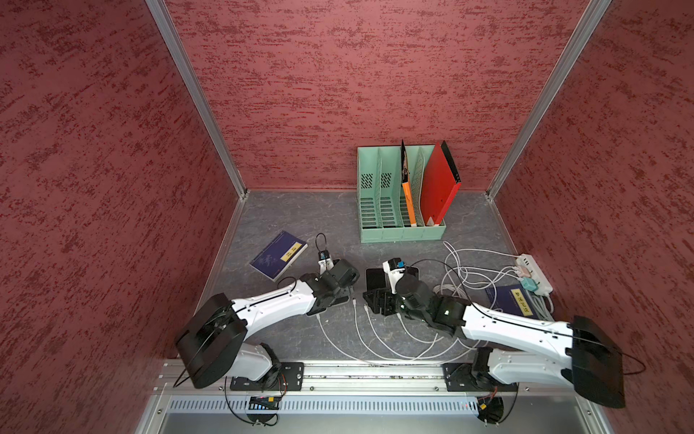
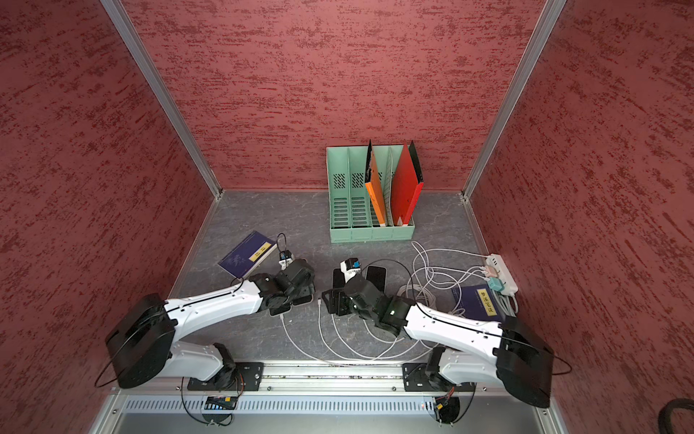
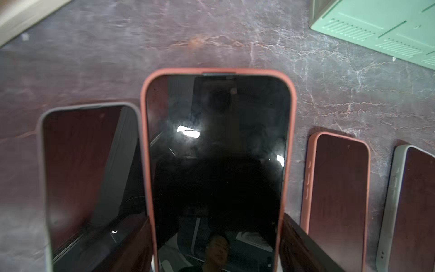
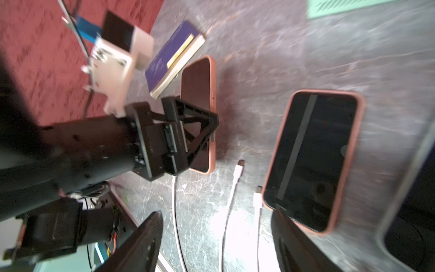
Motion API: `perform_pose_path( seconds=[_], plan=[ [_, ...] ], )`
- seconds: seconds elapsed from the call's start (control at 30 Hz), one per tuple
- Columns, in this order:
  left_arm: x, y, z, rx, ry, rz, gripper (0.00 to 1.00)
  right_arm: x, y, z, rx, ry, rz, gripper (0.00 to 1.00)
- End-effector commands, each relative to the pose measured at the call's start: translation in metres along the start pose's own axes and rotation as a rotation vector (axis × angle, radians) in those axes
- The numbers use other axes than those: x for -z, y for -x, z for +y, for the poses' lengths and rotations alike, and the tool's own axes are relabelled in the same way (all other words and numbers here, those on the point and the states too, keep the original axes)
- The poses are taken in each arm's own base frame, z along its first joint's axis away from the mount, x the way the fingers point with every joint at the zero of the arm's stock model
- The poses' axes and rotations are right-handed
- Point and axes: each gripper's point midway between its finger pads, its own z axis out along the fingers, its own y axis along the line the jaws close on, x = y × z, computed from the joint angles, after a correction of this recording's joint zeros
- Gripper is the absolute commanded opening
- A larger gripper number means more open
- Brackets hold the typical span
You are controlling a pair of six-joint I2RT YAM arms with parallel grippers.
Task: Unplug the charging cable from the phone
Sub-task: Place the phone at the center of the board.
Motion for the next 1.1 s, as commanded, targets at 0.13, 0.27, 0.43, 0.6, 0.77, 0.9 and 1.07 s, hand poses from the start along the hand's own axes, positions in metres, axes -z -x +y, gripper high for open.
perform_pose_path(
  seconds=[0.13,0.27,0.43,0.6,0.77,0.9,1.07],
  plan=[
    [-0.017,0.006,-0.018,-0.08,0.044,0.051,0.0,0.03,0.011,-0.033,-0.063,-0.149,-0.062,0.78],
    [-0.02,0.003,-0.009,-0.103,0.109,0.067,0.0,0.036,0.015,-0.032,-0.064,-0.145,-0.069,0.79],
    [-0.021,-0.003,0.001,-0.139,0.172,0.089,0.0,0.037,0.017,-0.032,-0.067,-0.135,-0.076,0.79],
    [-0.034,-0.018,-0.002,-0.155,0.18,0.149,0.0,0.036,0.016,-0.032,-0.073,-0.129,-0.075,0.79],
    [-0.042,-0.029,-0.006,-0.131,0.17,0.194,0.0,0.039,0.016,-0.034,-0.073,-0.136,-0.077,0.79],
    [-0.041,-0.033,-0.01,-0.125,0.131,0.203,0.47,0.044,0.015,-0.035,-0.072,-0.129,-0.084,0.8],
    [-0.034,-0.028,-0.005,-0.119,0.131,0.179,0.99,0.048,0.018,-0.033,-0.073,-0.119,-0.093,0.83]
  ],
)
